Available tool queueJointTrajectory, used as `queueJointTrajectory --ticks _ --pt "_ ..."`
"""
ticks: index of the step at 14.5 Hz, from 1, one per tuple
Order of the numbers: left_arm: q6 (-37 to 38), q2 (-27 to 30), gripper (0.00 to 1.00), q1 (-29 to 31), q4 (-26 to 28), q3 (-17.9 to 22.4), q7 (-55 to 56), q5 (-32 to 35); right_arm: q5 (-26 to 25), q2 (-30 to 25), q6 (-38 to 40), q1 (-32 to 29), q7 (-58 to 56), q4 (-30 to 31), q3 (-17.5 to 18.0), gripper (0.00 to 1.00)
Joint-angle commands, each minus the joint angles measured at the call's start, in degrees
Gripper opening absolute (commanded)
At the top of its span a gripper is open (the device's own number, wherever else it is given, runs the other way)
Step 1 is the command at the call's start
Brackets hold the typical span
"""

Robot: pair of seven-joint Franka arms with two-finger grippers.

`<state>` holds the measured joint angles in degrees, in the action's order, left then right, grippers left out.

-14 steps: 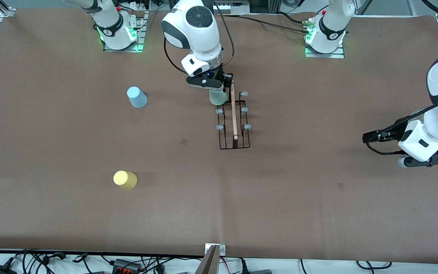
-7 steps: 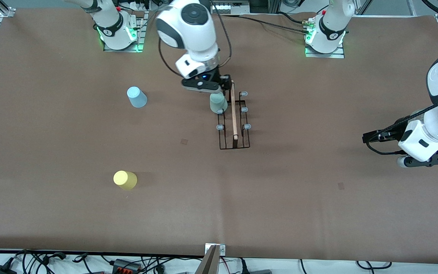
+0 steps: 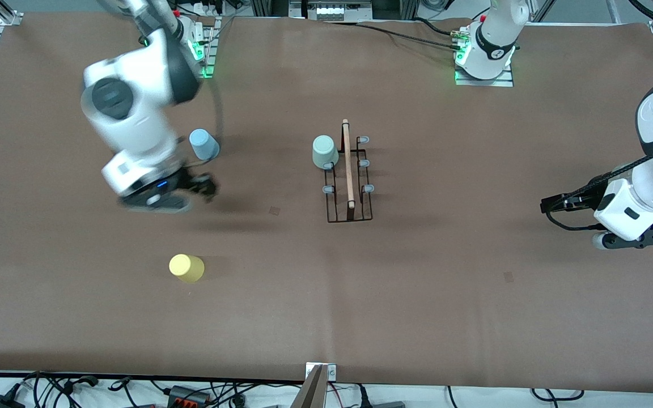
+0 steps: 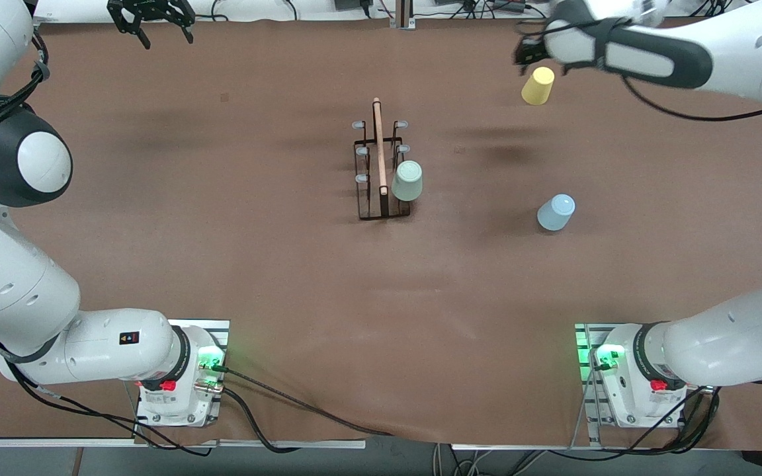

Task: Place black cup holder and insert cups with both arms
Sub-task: 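Place the teal cup onto a rack peg with the right gripper, then grasp the yellow cup with the right gripper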

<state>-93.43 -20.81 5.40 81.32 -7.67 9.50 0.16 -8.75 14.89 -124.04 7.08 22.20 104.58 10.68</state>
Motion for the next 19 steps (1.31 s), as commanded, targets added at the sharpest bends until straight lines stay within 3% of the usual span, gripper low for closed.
queueJointTrajectory --ticks 1,3,9,19 --pt "0.4 0.6 1.00 0.6 0.6 -0.4 -1.2 -0.2 0.2 8.0 -3.6 -2.3 -7.9 -6.3 0.0 1.00" --pt "0.3 0.6 1.00 0.6 0.6 -0.4 -1.2 -0.2 0.7 13.4 -5.8 -3.7 -11.0 -10.8 -1.3 1.00" --pt "0.3 0.6 1.00 0.6 0.6 -0.4 -1.2 -0.2 0.6 21.9 -14.4 -4.4 -11.3 -14.7 -1.5 1.00" --pt "0.3 0.6 1.00 0.5 0.6 -0.5 -1.2 -0.1 0.0 28.1 -22.1 -3.9 -11.4 -14.8 -1.6 1.00"
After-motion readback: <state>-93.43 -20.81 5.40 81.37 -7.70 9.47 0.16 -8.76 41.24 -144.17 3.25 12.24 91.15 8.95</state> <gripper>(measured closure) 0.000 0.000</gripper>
